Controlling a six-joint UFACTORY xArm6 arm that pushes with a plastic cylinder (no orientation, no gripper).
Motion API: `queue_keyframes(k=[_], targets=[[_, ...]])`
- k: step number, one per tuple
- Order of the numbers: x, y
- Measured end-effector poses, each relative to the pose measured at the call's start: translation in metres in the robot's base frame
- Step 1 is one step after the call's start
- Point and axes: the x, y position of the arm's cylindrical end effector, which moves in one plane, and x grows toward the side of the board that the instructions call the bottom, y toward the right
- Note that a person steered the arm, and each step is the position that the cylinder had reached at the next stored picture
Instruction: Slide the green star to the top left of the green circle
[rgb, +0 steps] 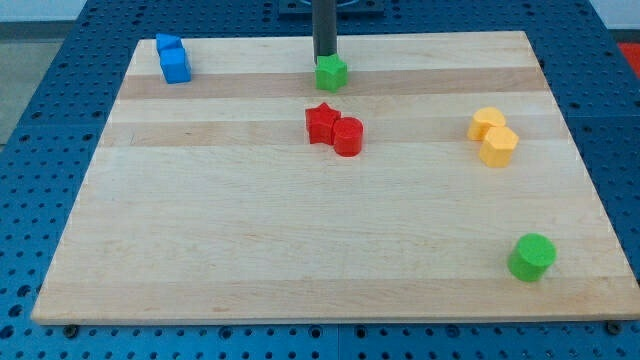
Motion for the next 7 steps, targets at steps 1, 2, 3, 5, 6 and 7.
queue_keyframes(k=[1,2,3,5,6,7], targets=[[-0.005,-0.028],[-0.005,-0.036],[0.015,-0.015],[0.049,0.028],[0.053,0.043],[0.065,0.049]])
